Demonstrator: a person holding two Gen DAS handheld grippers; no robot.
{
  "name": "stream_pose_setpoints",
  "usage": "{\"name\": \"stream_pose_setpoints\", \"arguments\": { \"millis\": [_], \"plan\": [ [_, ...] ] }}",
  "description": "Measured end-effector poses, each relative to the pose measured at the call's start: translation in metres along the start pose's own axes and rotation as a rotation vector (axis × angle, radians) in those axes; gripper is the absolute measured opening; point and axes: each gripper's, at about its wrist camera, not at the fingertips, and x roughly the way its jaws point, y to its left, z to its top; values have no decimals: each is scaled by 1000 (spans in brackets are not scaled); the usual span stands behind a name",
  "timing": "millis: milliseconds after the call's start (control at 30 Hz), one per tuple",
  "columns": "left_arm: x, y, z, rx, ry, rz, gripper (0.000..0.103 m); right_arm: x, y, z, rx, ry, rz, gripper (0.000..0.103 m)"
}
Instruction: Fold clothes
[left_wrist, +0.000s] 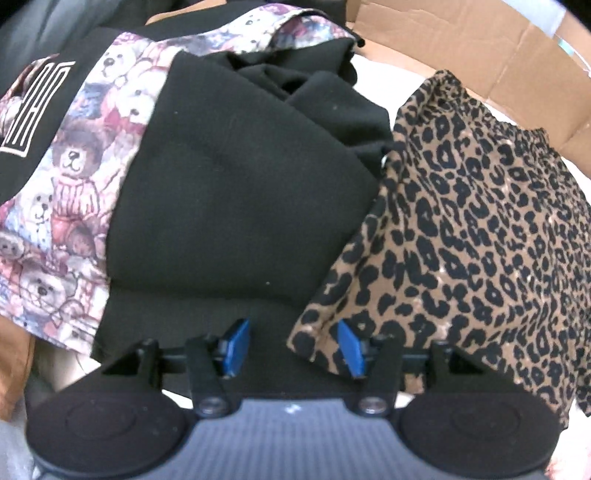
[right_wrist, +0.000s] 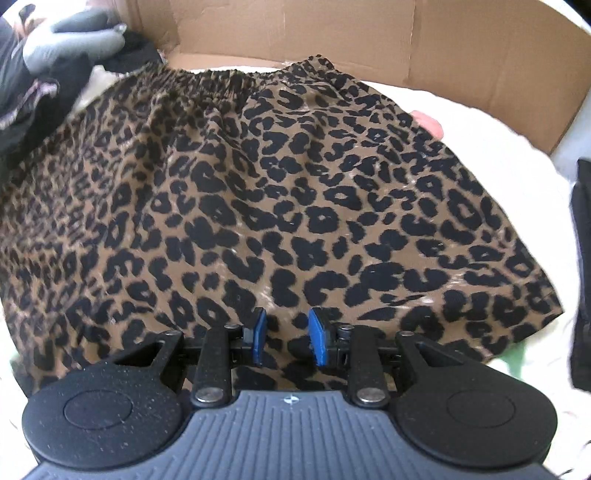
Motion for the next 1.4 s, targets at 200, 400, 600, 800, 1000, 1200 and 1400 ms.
{"name": "stream_pose_setpoints", "arguments": {
  "millis": [200, 400, 600, 800, 1000, 1200, 1400],
  "plan": [
    [2, 7, -3, -24, 4, -7, 57, -24, 10, 5, 19, -45, 35, 32],
    [1, 5, -7, -6, -8, -28, 60, -16, 43, -2, -96, -13, 70, 32],
    [-1, 6, -11, 11, -23, -54, 60, -10, 32, -18, -94, 33, 17, 39],
    [-2, 6, -12, 6, -33, -93, 56, -15, 23, -38, -51, 61, 18, 41],
    [-4, 9, -12, 4, -37, -109, 46, -16, 19, -40, -33, 91, 19, 40],
    [2, 9, -10, 29, -36, -85, 44, -26, 19, -34, -6, 72, 24, 40],
    [6, 6, -13, 109, -45, -64, 42, -37, 19, -25, 20, 15, 59, 40]
  ]
}}
